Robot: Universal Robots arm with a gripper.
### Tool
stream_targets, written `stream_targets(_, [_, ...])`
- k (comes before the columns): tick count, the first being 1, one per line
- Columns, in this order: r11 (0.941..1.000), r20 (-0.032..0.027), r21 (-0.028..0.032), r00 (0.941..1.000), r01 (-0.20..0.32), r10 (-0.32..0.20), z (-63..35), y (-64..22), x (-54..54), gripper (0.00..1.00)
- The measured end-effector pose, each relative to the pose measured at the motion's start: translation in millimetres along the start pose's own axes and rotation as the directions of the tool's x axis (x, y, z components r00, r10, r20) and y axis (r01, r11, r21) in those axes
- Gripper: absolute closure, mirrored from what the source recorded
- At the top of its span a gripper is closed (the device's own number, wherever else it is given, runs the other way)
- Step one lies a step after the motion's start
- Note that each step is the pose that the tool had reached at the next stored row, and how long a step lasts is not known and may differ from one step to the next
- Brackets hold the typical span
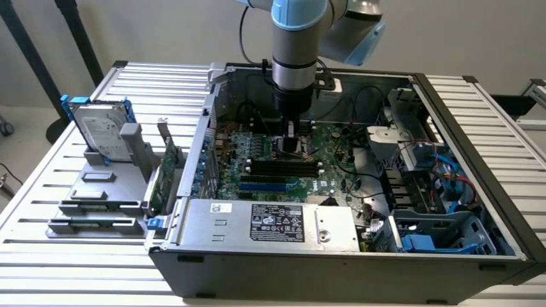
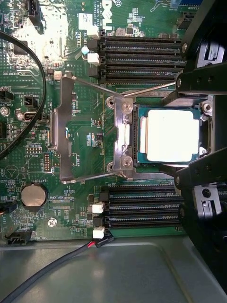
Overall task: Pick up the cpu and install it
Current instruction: 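Place the cpu into insertion slot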
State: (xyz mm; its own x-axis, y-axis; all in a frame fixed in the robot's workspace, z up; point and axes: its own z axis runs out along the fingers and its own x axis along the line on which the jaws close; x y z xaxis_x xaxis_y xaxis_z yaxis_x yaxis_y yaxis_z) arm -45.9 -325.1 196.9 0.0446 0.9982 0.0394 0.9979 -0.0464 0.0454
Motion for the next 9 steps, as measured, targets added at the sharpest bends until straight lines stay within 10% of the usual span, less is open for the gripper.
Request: stream_targets(9, [1.0000,-0.0002,-0.0008,1.0000,0.000,0.000,0.8,0.0,0.1,0.45])
